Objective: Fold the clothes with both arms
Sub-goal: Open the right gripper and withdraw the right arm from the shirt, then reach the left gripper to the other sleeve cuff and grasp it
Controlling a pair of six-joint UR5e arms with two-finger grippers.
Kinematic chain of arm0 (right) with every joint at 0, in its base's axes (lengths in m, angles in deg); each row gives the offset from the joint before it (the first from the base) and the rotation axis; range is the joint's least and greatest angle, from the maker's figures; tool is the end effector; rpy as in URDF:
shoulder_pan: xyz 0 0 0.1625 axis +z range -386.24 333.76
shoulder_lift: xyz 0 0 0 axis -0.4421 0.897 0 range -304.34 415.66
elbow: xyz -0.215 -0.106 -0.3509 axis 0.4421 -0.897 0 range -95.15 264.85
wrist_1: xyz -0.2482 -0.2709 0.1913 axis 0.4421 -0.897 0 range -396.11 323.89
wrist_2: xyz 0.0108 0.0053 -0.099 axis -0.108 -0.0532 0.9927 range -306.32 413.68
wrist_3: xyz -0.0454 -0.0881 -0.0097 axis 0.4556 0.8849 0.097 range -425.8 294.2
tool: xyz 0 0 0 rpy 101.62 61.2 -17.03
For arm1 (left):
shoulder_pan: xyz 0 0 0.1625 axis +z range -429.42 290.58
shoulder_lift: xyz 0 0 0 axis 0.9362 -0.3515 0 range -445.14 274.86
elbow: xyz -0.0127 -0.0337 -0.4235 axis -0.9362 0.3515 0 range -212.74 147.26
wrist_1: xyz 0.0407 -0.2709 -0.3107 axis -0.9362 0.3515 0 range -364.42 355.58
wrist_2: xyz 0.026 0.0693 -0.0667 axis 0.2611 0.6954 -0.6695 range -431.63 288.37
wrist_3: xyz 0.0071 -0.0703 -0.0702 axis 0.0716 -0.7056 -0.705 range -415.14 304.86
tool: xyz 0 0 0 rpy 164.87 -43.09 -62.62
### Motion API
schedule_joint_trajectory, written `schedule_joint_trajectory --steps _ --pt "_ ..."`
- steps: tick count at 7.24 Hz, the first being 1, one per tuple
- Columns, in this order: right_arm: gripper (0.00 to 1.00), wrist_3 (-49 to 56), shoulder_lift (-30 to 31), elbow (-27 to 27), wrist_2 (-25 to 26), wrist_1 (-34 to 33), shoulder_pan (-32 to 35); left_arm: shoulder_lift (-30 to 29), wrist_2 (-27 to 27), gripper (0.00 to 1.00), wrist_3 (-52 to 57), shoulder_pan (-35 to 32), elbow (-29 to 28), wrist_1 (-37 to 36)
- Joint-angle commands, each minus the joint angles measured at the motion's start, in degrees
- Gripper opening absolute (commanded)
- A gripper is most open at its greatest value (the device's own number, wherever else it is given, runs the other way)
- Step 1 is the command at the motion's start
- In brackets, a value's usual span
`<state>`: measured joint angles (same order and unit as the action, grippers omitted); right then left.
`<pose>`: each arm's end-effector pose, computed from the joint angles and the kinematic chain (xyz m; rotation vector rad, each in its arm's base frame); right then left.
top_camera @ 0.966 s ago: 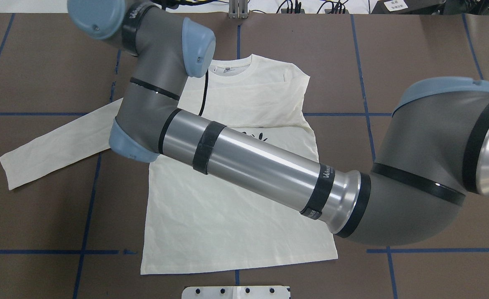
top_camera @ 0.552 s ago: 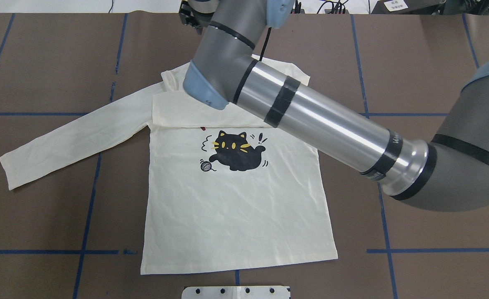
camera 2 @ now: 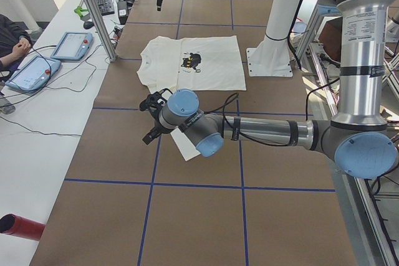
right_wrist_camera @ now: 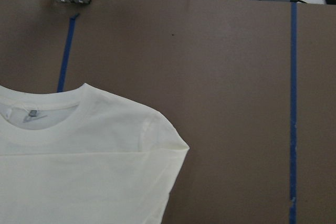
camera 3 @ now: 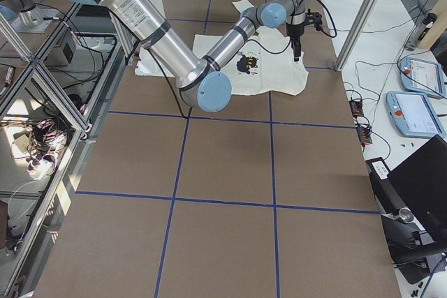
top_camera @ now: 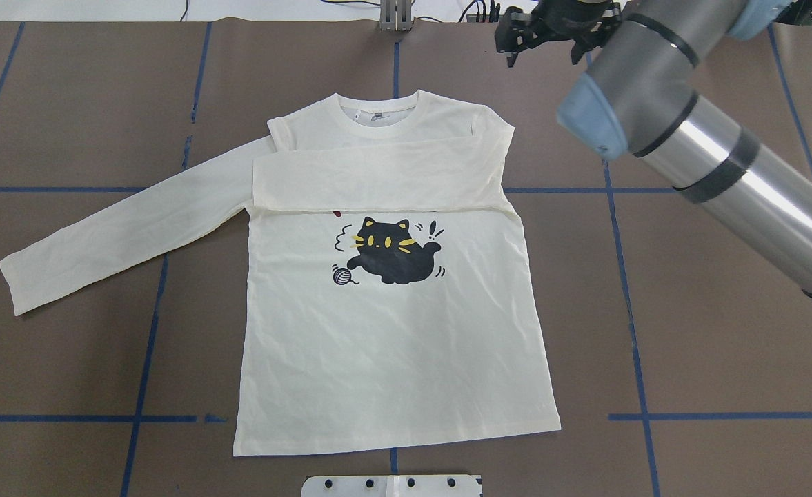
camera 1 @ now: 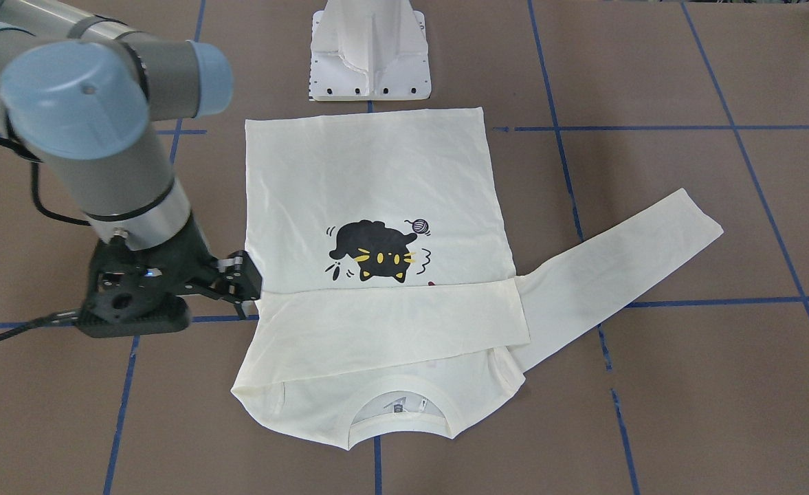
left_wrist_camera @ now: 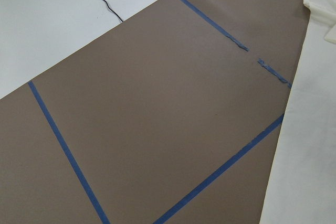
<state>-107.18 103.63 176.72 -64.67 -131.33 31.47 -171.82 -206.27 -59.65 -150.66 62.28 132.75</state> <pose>-0.3012 -0.6375 0.2122 0.2436 -0.7760 -0.0173 0.0115 -0.4903 0.5467 0.7203 0.8206 0.3987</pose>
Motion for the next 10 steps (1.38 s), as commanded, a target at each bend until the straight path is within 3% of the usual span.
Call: schedule_joint_trajectory --steps 1,3,4,5,7,10 --pt "1.0 17.83 13.66 6.99 -6.34 0.82 7.3 2.72 4.87 1.0 -8.19 6.49 0.42 5.78" --pt "1.0 28.77 24.22 10.16 -11.17 1.7 14.85 8.6 12.52 1.0 -16.46 16.33 0.42 16.15" --pt "1.0 30.64 29.41 10.78 -13.38 5.62 17.41 10.37 18.3 1.0 -16.93 21.77 0.51 17.5" --pt "1.0 30.57 32.59 11.31 -15.14 8.53 18.05 11.78 20.71 1.0 -16.85 25.65 0.42 17.86" --pt "1.0 29.78 34.11 12.45 -14.9 8.83 18.49 14.59 24.84 1.0 -16.67 32.08 0.42 18.74" --pt "1.0 29.86 34.91 12.54 -14.72 8.83 18.58 15.4 28.9 0.85 -16.76 37.63 -0.01 18.66"
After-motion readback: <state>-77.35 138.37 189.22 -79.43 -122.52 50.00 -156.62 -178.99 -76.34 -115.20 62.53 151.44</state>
